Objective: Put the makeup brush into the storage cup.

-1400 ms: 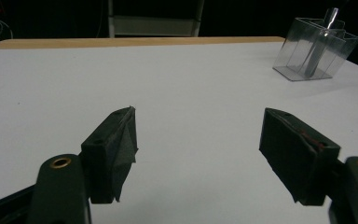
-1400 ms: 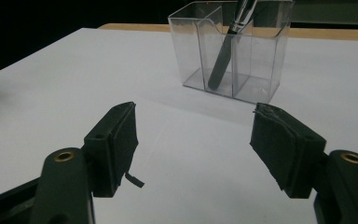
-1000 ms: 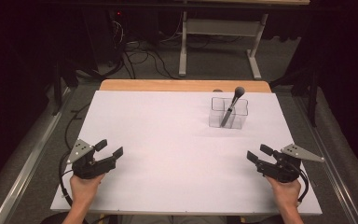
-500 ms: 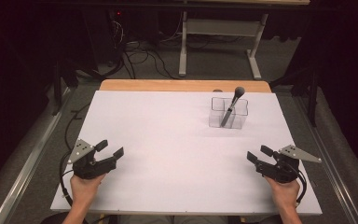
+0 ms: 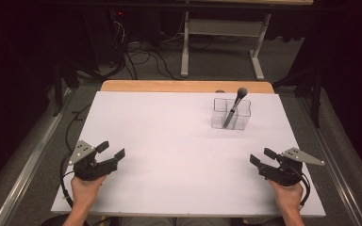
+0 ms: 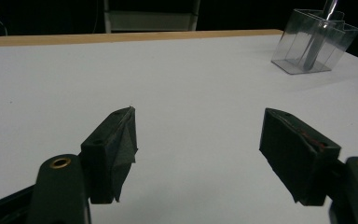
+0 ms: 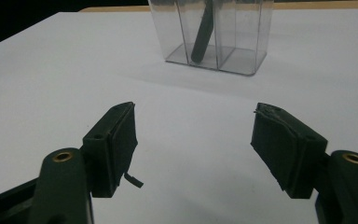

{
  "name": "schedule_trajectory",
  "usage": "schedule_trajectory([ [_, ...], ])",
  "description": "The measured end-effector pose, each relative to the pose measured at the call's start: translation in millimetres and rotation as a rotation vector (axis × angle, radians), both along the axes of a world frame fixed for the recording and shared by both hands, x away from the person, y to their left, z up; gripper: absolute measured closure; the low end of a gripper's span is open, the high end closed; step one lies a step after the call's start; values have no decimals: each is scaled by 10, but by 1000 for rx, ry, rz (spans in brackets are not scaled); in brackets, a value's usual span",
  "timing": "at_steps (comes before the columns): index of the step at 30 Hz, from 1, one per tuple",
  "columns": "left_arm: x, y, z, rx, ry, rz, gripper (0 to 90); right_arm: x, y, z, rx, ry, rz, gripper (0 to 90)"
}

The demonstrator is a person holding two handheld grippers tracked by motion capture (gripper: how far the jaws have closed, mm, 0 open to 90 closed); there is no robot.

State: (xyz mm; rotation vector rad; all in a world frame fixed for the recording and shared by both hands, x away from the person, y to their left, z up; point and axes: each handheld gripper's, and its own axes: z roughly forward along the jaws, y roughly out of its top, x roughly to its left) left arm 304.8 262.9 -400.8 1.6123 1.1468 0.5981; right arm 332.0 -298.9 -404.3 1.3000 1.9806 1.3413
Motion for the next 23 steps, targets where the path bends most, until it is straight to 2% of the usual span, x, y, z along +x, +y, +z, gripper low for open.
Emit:
schedule_trajectory([
  [18,5,-27,-13,12,9,-11,274,4,-1,-8,0,1,8,317],
  [23,-1,10,-9,5,6,11,269,14,20,-7,-5,-3,5,318],
])
